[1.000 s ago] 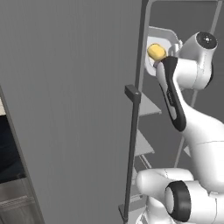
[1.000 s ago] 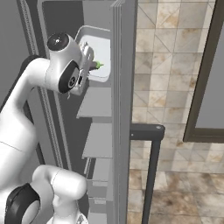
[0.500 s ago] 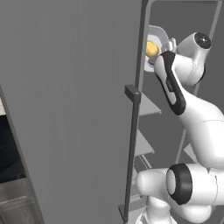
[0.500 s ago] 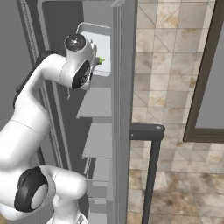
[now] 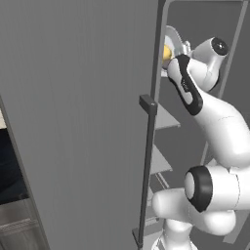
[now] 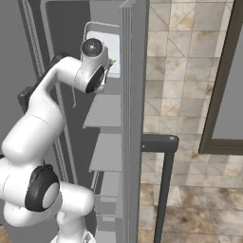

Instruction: Take the eggplant and potato out of the freezer and place them in the tupperware container on the counter. Then put the tupperware containing the vegetables back in the freezer.

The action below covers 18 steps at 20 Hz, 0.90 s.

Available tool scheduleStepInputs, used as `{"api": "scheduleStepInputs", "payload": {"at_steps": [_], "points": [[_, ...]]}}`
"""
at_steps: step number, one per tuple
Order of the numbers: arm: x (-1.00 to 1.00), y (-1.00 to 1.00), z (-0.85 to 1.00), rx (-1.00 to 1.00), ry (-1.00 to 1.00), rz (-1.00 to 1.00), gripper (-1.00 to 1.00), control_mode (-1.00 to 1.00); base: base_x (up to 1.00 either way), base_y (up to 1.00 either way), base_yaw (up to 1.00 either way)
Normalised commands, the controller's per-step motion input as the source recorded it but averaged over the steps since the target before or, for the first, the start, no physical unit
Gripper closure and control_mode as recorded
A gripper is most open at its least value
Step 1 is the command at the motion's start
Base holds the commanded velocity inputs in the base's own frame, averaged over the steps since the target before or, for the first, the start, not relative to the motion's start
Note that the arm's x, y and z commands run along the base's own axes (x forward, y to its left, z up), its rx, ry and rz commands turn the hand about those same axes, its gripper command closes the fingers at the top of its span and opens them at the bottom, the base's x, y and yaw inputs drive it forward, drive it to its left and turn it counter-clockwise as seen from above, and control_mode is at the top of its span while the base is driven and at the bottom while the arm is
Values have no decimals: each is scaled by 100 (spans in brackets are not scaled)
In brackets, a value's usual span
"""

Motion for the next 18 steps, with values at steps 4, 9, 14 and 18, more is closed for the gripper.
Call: {"api": "scheduleStepInputs", "payload": {"at_steps": [4,9,14,18], "points": [[50,0,0,-2,0,0,100,-100,0,0,0],[59,0,0,-1,0,0,100,-100,0,0,0],[60,0,0,0,0,0,100,-100,0,0,0],[50,0,0,0,0,2,100,-100,0,0,0]]}}
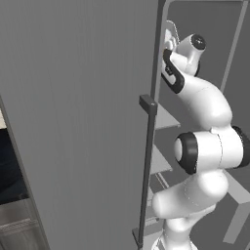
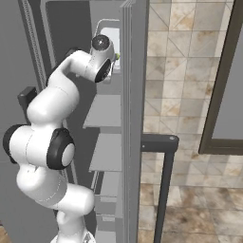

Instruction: Take the eggplant and potato out of the freezer and place them in the tupperware container on the counter. Then put the tupperware containing the vegetables back in the freezer.

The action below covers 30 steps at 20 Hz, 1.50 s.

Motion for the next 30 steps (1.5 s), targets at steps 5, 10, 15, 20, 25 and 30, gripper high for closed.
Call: {"api": "scheduleStepInputs", "payload": {"at_steps": [5,10,15,20,25,30], "points": [[37,0,0,0,0,3,100,-100,0,0,0],[28,0,0,0,0,4,-100,-100,0,0,0],[34,0,0,0,0,4,-100,-100,0,0,0],[30,0,0,0,0,5,-100,-100,0,0,0],[3,0,4,0,-10,7,-100,-100,0,0,0],[-33,1,4,-2,-18,5,-100,-100,0,0,0]]}}
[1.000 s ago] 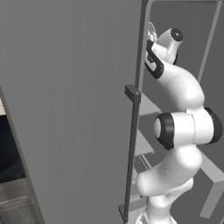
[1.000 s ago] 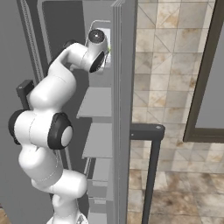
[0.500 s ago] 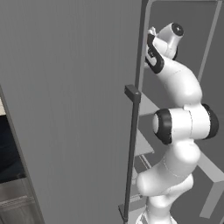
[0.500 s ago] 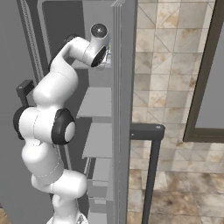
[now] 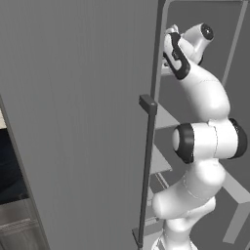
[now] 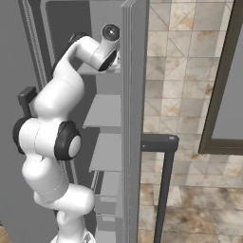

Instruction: Take the eggplant and potato out of the freezer and place them in the tupperware container on the counter. Then put the tupperware containing the vegetables back in the freezer.

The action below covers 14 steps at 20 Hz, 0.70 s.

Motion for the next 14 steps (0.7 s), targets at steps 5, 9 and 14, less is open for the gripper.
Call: {"api": "scheduleStepInputs", "payload": {"at_steps": [5,9,14], "points": [[-71,1,5,-3,-23,1,-100,-100,0,0,0],[-96,4,25,-2,-24,0,-100,-100,0,0,0],[-99,12,45,-1,-19,0,-100,-100,0,0,0]]}}
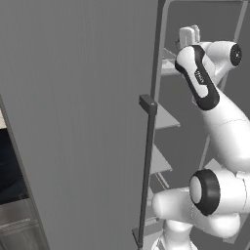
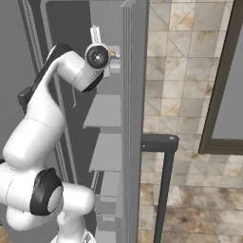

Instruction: Take the eggplant and potato out of the freezer and place them in the tupperware container on the counter. Then put the tupperware containing the vegetables back in the freezer.

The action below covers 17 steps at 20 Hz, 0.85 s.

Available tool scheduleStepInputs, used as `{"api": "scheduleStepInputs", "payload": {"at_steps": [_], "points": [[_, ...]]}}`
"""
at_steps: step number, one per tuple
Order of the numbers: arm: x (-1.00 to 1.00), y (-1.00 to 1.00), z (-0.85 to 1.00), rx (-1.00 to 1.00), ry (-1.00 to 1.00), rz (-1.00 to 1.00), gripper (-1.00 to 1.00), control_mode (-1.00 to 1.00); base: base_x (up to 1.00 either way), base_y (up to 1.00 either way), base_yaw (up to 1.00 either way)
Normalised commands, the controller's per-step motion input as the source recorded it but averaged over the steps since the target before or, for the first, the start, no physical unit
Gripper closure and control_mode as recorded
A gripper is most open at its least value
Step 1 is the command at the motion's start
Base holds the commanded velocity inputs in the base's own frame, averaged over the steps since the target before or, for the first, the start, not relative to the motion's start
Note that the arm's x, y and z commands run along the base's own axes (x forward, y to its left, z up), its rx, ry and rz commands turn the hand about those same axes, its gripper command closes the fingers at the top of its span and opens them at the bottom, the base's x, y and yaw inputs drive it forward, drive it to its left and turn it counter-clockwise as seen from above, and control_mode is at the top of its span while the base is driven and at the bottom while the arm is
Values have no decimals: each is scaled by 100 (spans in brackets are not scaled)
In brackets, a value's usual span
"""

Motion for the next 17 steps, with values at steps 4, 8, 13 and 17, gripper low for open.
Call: {"api": "scheduleStepInputs", "payload": {"at_steps": [4,8,13,17], "points": [[-100,19,42,0,-6,0,-100,-100,0,0,0],[-100,9,31,0,0,0,-100,-100,0,0,0],[-100,4,26,0,1,0,-100,-100,0,0,0],[-100,2,25,0,3,0,-100,-100,0,0,0]]}}
